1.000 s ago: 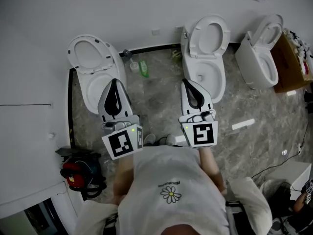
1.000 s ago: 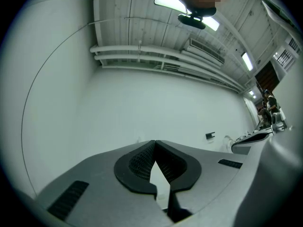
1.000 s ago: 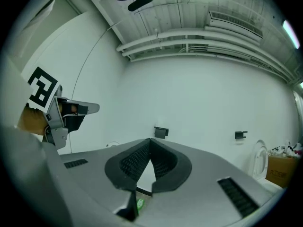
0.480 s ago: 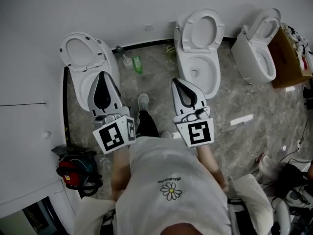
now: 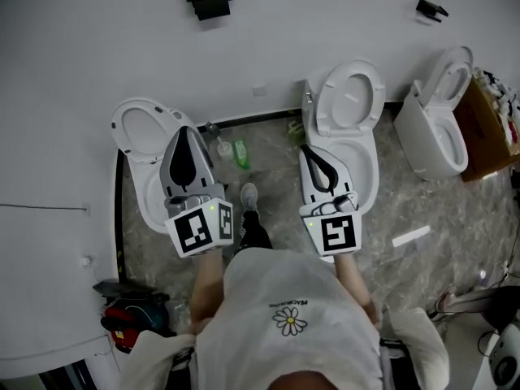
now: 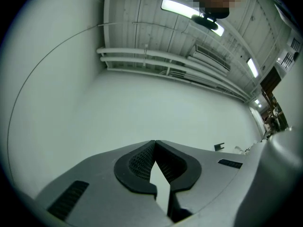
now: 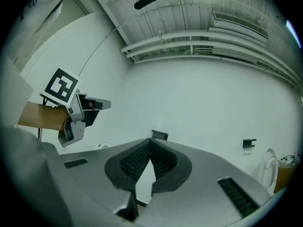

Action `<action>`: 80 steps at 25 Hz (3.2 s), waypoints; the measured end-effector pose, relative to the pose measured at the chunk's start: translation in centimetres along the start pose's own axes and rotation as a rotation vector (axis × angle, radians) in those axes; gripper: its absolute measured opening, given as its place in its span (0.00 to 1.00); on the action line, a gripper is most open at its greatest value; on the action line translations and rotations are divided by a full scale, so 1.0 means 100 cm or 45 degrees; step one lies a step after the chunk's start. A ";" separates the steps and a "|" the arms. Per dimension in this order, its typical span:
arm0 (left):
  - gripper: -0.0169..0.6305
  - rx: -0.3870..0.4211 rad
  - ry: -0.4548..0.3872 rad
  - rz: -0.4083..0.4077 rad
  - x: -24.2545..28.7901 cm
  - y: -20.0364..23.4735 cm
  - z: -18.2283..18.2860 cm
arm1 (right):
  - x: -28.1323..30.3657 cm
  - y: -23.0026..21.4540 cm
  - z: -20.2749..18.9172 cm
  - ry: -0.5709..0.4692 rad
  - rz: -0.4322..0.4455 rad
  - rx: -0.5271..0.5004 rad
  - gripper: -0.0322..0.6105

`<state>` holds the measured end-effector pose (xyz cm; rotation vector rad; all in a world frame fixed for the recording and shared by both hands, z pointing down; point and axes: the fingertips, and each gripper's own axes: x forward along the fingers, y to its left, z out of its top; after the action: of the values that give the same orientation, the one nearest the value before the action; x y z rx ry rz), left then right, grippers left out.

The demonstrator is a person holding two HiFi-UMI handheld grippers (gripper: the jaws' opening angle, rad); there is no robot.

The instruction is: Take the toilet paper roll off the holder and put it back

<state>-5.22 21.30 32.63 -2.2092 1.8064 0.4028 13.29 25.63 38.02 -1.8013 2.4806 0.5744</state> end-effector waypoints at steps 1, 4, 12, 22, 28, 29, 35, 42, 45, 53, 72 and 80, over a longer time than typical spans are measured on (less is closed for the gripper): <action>0.05 0.004 0.001 0.000 0.015 0.004 -0.004 | 0.016 -0.004 -0.003 0.004 0.000 0.004 0.07; 0.05 0.005 0.026 -0.015 0.070 0.019 -0.022 | 0.075 -0.017 -0.016 0.029 -0.009 0.023 0.07; 0.05 -0.025 0.078 -0.032 0.220 0.078 -0.065 | 0.242 -0.043 -0.032 0.042 -0.014 0.032 0.07; 0.05 0.031 0.116 -0.080 0.360 0.144 -0.114 | 0.418 -0.058 -0.050 0.038 -0.009 0.063 0.07; 0.05 0.000 0.152 -0.053 0.396 0.165 -0.139 | 0.468 -0.056 -0.067 0.071 0.033 0.038 0.07; 0.05 -0.004 0.164 -0.044 0.397 0.167 -0.143 | 0.473 -0.057 -0.072 0.083 0.035 0.035 0.07; 0.05 0.009 0.187 0.004 0.402 0.171 -0.160 | 0.488 -0.064 -0.092 0.084 0.010 0.114 0.07; 0.05 0.033 0.201 0.000 0.407 0.159 -0.169 | 0.491 -0.073 -0.121 0.196 0.002 0.152 0.07; 0.05 0.032 0.190 -0.003 0.411 0.156 -0.169 | 0.491 -0.076 -0.123 0.197 -0.002 0.147 0.07; 0.05 0.025 0.163 -0.016 0.422 0.152 -0.166 | 0.489 -0.084 -0.122 0.202 -0.020 0.145 0.07; 0.05 0.044 0.165 0.005 0.432 0.156 -0.168 | 0.502 -0.082 -0.124 0.162 0.033 0.181 0.07; 0.05 0.060 0.158 0.016 0.439 0.162 -0.164 | 0.541 -0.099 -0.071 -0.009 0.057 0.224 0.07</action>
<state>-11.99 -27.79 31.11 -2.2370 1.8725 0.2278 5.78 -28.61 29.43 -1.6815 2.4839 0.3506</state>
